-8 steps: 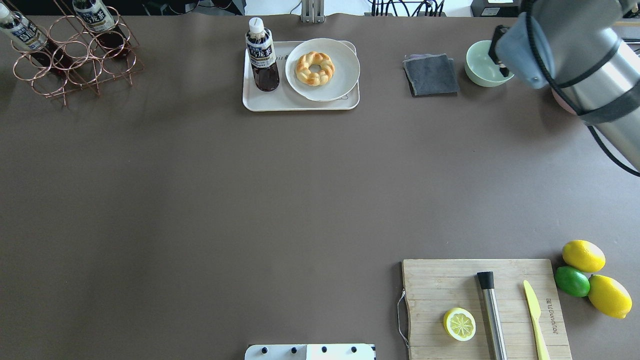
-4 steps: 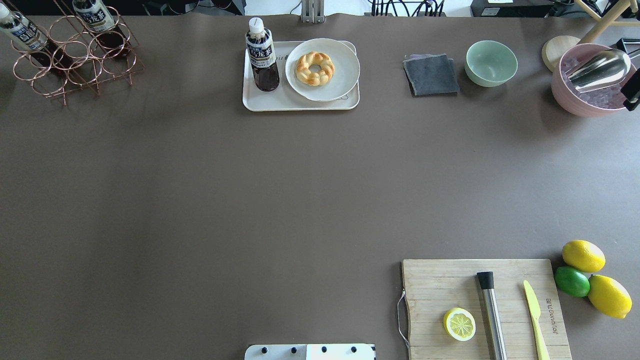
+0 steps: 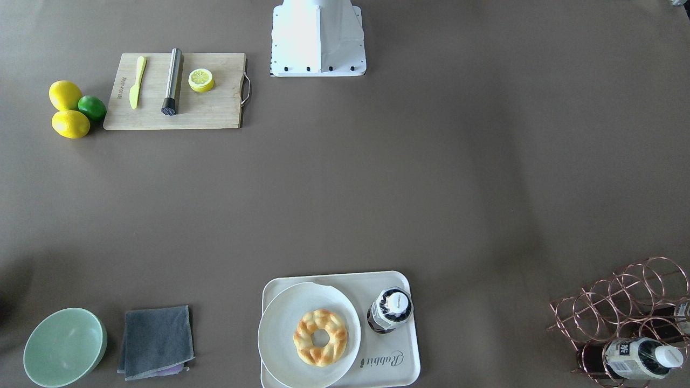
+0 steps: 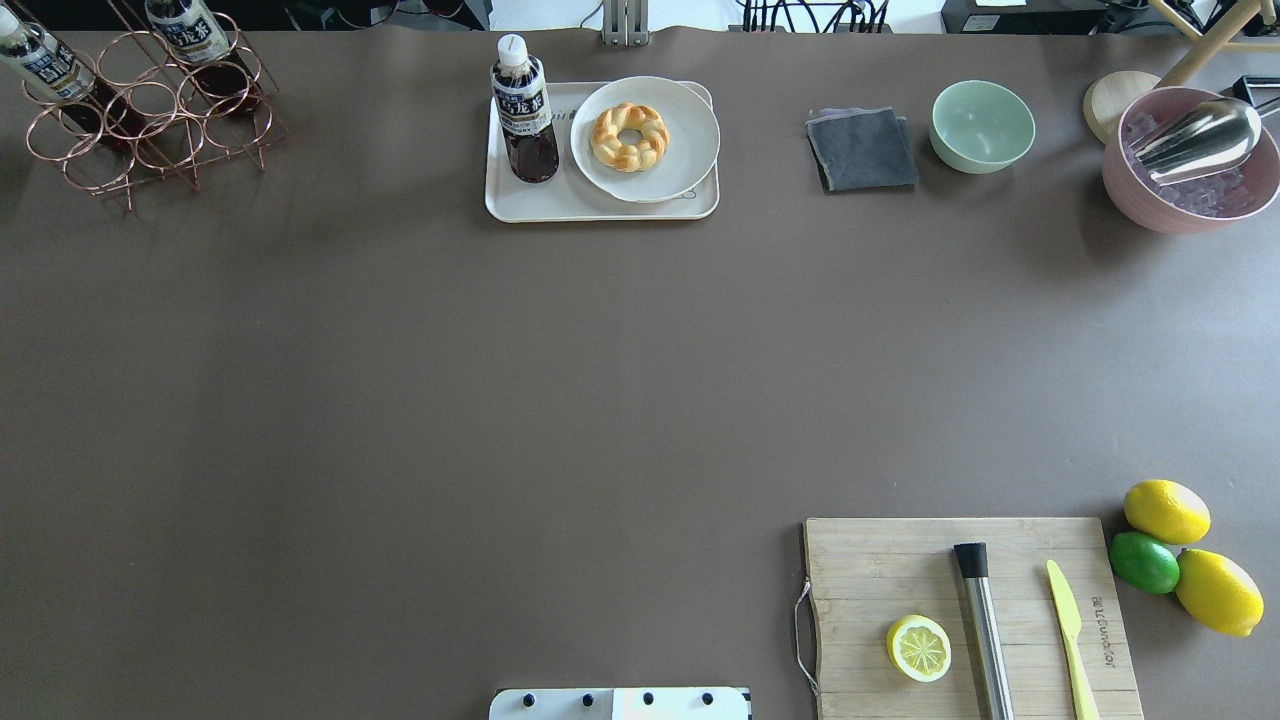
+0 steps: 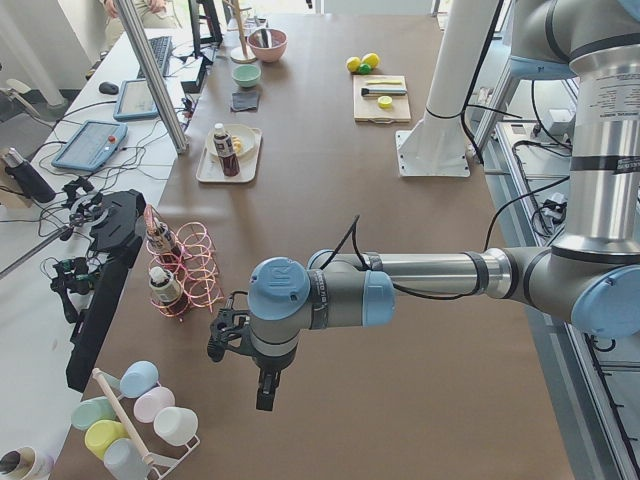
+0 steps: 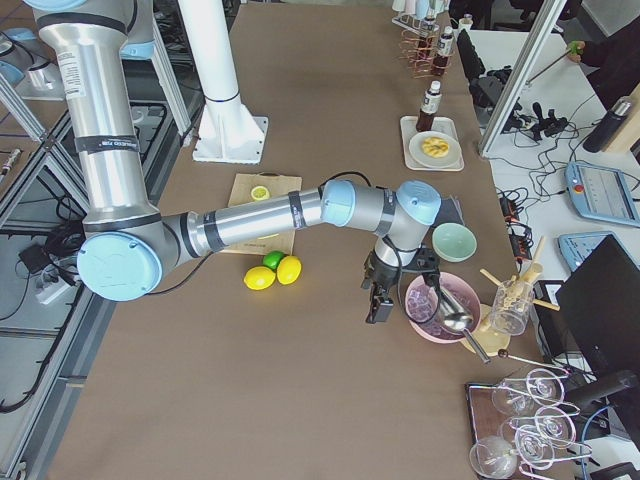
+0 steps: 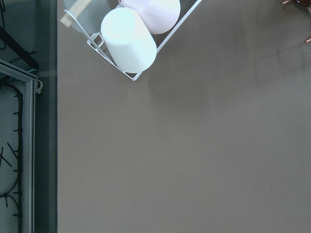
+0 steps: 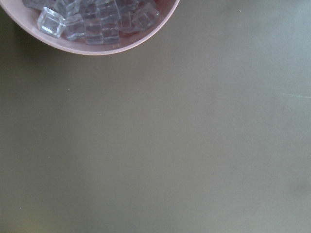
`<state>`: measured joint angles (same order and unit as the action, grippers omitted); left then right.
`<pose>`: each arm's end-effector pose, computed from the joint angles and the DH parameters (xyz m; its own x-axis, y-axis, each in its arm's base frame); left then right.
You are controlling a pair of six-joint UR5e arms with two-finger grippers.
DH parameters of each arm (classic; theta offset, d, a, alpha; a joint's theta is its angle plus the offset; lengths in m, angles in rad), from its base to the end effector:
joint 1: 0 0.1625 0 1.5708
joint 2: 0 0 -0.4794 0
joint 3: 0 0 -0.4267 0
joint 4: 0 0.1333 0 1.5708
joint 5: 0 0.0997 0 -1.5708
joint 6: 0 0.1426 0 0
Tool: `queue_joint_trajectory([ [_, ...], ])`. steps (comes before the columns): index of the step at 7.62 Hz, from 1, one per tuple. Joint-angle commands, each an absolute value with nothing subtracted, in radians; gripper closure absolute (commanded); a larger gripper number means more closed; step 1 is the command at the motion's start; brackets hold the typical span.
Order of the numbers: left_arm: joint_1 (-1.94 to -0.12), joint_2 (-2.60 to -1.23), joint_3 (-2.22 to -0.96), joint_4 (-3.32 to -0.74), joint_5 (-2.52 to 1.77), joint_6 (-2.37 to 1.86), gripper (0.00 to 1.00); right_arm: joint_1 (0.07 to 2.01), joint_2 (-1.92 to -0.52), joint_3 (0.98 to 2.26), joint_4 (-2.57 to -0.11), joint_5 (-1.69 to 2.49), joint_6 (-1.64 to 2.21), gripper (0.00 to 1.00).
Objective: Place tea on tray
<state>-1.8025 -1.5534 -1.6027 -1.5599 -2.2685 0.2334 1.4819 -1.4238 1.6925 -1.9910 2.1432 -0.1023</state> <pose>-0.1596 -0.4950 0.7446 0.7792 0.0561 -0.6242 0.0508 0.9871 0.1521 0.0059 -0.5648 0.6570 0.8312 -0.0938 0.5481 0.1736 0.9802 -0.0955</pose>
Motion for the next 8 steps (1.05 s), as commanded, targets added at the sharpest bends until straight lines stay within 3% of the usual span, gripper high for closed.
queue_joint_trajectory([
  [1,-1.801,-1.554,-1.597,-1.562,-2.295,0.235,0.02,1.566,-1.463,1.625,-1.968,2.23,-0.132,0.0],
  [4,-1.784,-1.549,-1.559,-1.566,-2.341,0.238,0.02,1.589,-1.473,1.605,-1.97,2.247,-0.129,0.0],
  [8,-1.604,-1.583,-1.54,-1.639,-2.408,0.105,0.02,1.628,-1.48,1.601,-1.97,2.261,-0.126,0.0],
])
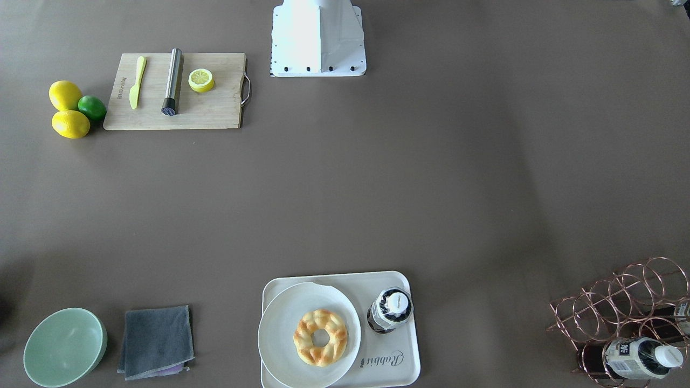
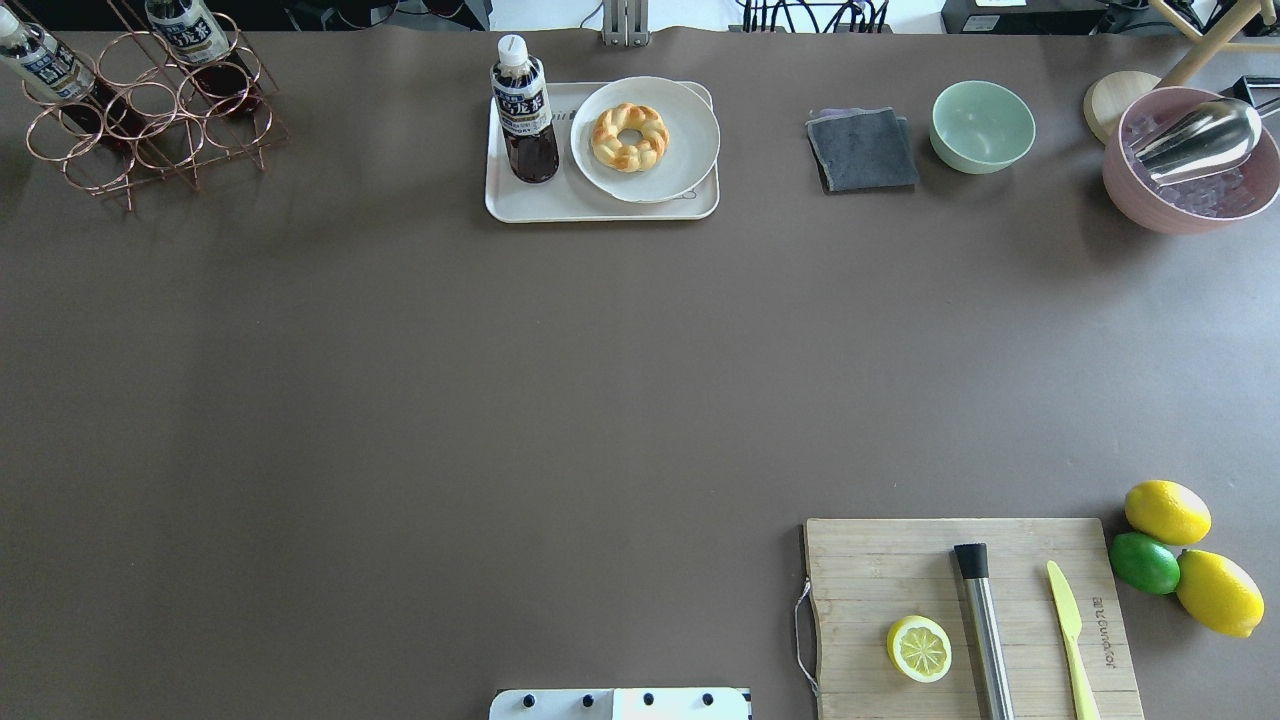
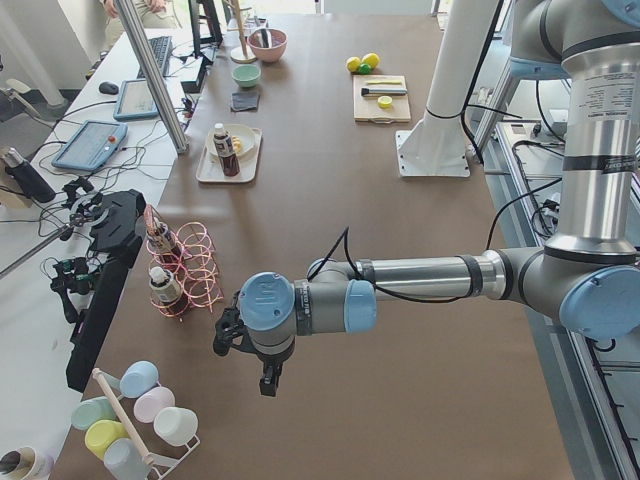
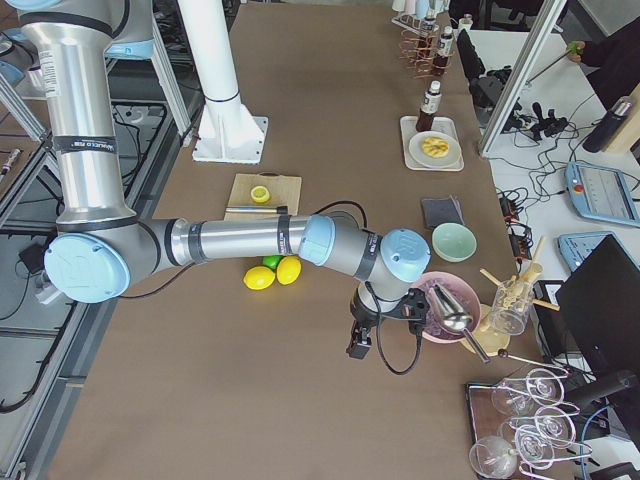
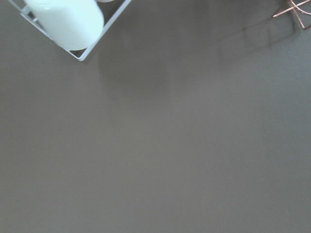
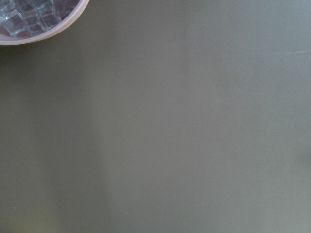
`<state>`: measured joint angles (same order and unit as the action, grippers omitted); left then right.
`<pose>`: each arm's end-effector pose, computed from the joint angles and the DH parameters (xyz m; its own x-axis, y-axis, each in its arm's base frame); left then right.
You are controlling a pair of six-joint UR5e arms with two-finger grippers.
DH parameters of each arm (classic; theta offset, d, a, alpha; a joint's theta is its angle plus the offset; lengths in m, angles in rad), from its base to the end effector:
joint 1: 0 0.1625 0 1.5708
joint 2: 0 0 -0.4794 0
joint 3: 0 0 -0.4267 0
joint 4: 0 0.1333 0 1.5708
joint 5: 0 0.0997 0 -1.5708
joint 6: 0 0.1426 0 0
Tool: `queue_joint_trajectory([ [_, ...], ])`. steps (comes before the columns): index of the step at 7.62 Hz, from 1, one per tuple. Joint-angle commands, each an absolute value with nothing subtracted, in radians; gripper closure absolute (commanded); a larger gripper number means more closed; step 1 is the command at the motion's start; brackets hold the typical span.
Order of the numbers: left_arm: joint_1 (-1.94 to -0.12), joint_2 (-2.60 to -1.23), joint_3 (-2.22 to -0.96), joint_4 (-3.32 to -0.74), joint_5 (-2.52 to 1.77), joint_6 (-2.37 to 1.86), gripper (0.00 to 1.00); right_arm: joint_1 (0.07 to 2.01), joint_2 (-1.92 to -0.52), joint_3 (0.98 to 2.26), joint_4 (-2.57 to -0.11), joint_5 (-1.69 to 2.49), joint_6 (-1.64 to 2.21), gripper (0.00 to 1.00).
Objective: Place tea on tray
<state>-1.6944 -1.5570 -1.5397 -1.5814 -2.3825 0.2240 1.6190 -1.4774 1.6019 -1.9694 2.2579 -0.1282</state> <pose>-0.0932 -0.5083 0.7625 0.6903 0.1135 -0.7145 -0.0309 0.9913 0.1276 0.0685 -0.5316 0.7199 0.7636 0.0841 0.6402 0.0517 0.9803 -0.1904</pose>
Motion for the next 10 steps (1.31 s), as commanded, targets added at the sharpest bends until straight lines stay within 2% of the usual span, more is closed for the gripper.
queue_joint_trajectory([
  [1,-1.548,-1.591,-1.549,-1.723,-2.407,-0.048,0.02,1.629,-1.482,1.601,-1.97,2.261,-0.123,0.0],
  [10,-1.548,-1.571,-1.54,-1.789,-2.399,-0.051,0.02,1.634,-1.477,1.614,-1.97,2.26,-0.12,0.0],
])
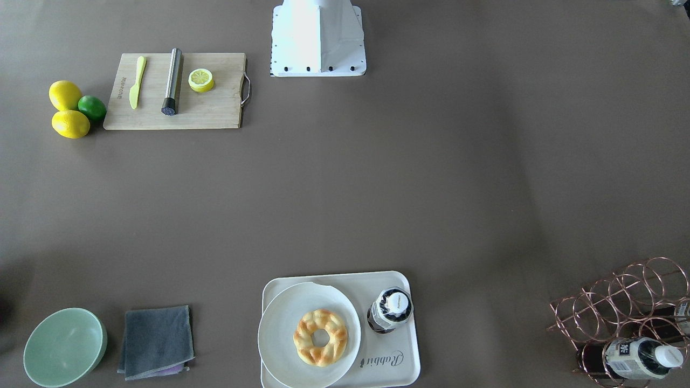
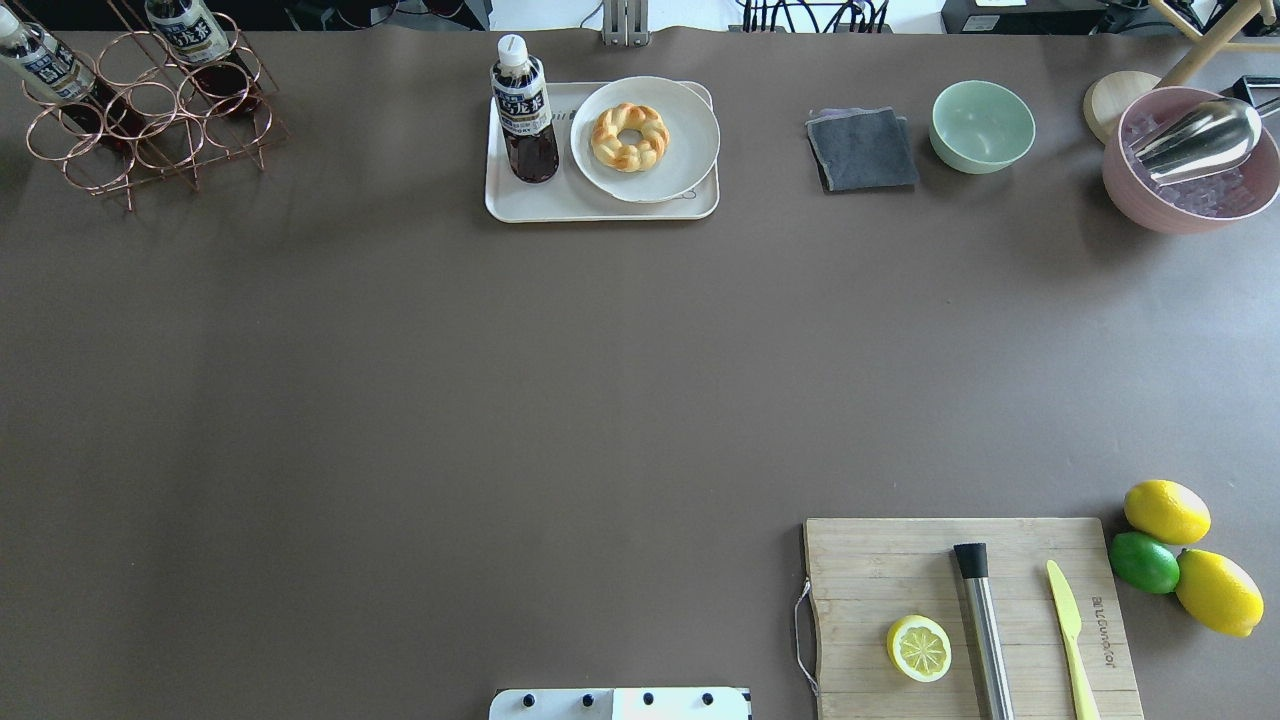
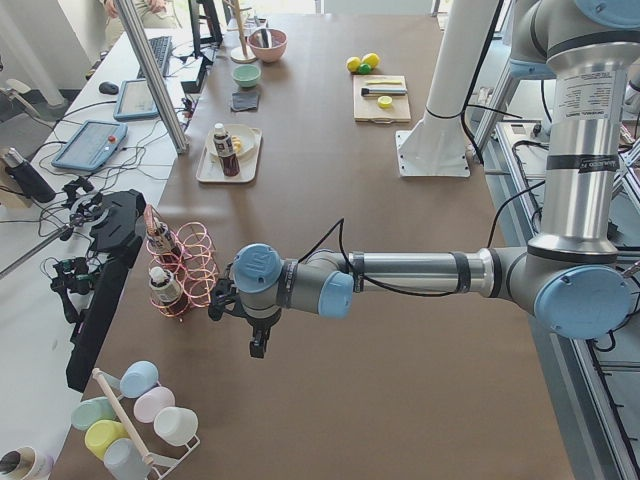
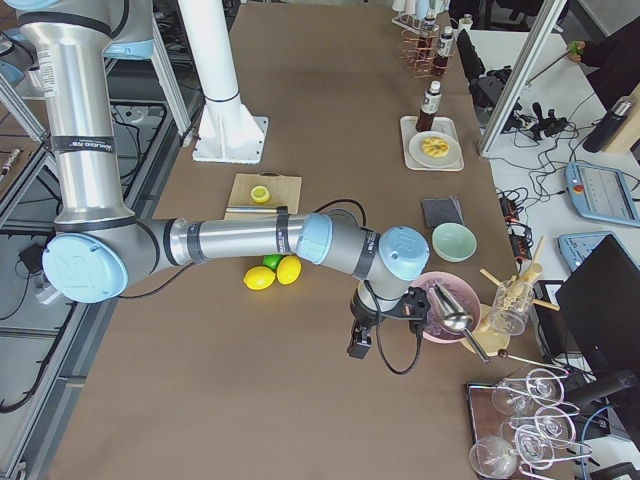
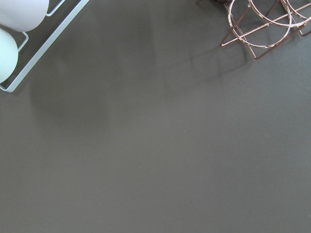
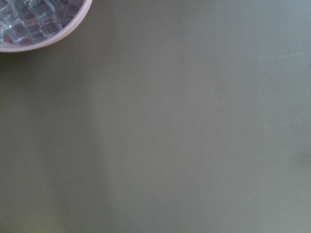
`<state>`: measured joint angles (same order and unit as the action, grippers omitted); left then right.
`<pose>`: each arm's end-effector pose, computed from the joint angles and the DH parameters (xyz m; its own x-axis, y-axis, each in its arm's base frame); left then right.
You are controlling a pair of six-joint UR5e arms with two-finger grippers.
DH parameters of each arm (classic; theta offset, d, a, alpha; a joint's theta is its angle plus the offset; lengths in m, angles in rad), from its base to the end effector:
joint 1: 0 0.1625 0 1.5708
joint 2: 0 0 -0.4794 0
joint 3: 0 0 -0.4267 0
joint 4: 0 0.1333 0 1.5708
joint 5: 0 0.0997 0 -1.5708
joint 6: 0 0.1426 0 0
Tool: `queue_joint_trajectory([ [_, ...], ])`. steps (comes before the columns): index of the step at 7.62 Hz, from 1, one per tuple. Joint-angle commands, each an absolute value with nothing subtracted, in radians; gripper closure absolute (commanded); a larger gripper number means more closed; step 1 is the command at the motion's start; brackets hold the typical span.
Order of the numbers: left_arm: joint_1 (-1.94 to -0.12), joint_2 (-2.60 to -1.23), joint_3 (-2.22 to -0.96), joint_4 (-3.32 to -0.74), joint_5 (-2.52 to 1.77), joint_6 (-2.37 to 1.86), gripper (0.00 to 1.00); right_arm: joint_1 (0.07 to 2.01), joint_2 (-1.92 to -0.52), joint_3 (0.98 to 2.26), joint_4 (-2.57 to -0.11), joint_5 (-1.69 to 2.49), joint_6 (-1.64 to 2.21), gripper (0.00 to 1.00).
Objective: Place tea on tray
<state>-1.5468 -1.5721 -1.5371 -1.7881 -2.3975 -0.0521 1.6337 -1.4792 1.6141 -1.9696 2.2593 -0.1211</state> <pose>-0.0154 -0.5434 0.7323 0.6742 0.1001 -0.7318 0.0115 0.9892 0.1459 0.0762 -0.5305 0.7148 0.7620 0.0960 0.6404 0.0316 0.9823 -0.1848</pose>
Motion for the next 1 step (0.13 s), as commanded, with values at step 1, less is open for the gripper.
queue_joint_trajectory([
  [1,-1.549,-1.572,-1.54,-1.796,-2.399,-0.051,0.02,1.632,-1.476,1.614,-1.97,2.26,-0.12,0.0],
])
